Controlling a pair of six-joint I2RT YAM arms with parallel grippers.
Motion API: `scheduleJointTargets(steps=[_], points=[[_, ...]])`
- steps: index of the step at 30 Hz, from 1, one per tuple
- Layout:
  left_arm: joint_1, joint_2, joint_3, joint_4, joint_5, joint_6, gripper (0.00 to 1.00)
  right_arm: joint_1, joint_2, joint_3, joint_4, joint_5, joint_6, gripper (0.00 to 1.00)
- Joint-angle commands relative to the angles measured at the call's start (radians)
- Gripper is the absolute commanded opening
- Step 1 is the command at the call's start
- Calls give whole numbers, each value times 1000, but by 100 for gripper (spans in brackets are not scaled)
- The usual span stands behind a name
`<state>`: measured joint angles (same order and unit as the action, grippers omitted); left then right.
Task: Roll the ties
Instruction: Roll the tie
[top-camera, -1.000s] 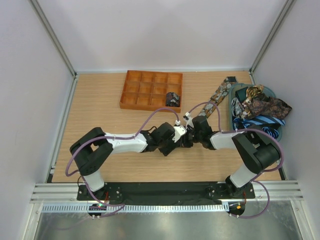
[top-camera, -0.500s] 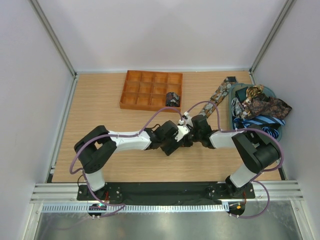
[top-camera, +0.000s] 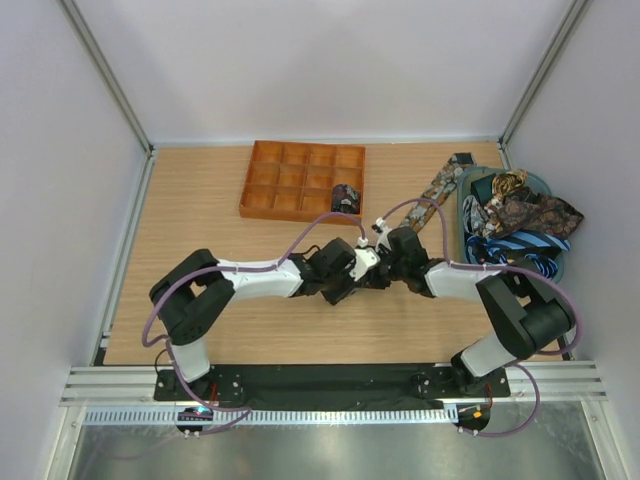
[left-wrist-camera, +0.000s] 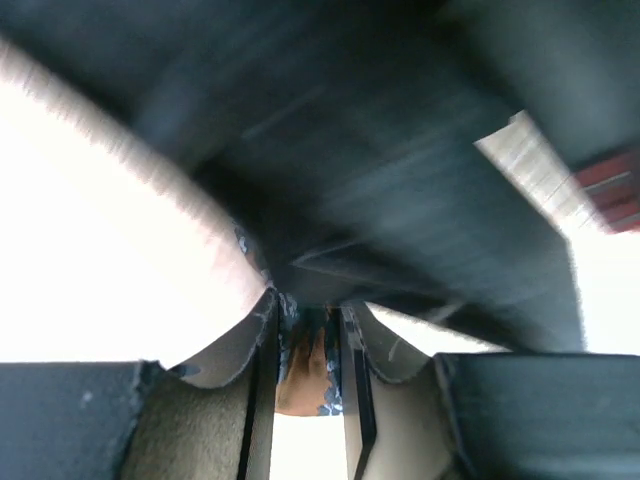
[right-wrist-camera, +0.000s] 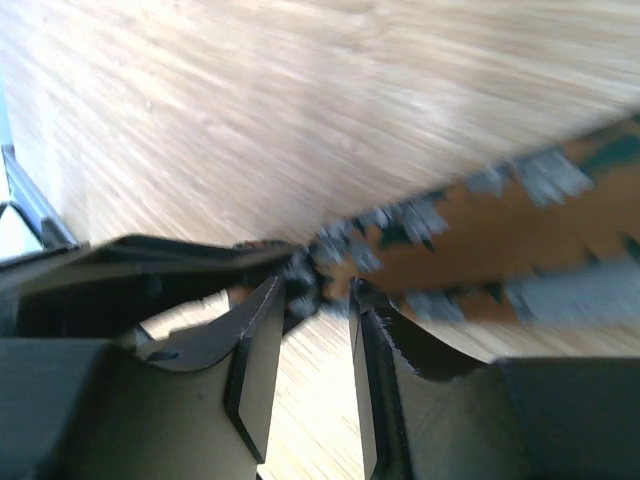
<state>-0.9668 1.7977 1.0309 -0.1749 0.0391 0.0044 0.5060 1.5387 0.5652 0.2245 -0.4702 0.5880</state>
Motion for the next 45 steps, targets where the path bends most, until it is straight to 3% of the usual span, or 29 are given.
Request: scheduleJointTargets(steps=[1,10,13,16,23,27,32,39,45], points=[[62,29,-37,-87,-21,-38,22,-12,-110,-16,-1,62,24,40],[152,72,29,-178,-27,-64,23,-41,-305,-62,-144,217,-49,40],[152,89,67,-228,-16,-66,24,66,-344,-31,-218,333,-123,40],[152,111,110,-282,14,-72,24,268,-374,-4,-312,559,-198,41],[151,152,198,-431,82,-92,25,621,-365,47,-329,901,-327,46],[152,152,207,-451,84,-95,25,779,-260,178,-385,1085,-427,50],[151,157,212,-468,99,-98,25,945,10,379,-523,1263,-557,56],[151,155,219,-488,107,-98,25,983,310,651,-674,1398,-651,63],[149,160,238,-506,127,-106,25,944,510,832,-821,1461,-675,66]])
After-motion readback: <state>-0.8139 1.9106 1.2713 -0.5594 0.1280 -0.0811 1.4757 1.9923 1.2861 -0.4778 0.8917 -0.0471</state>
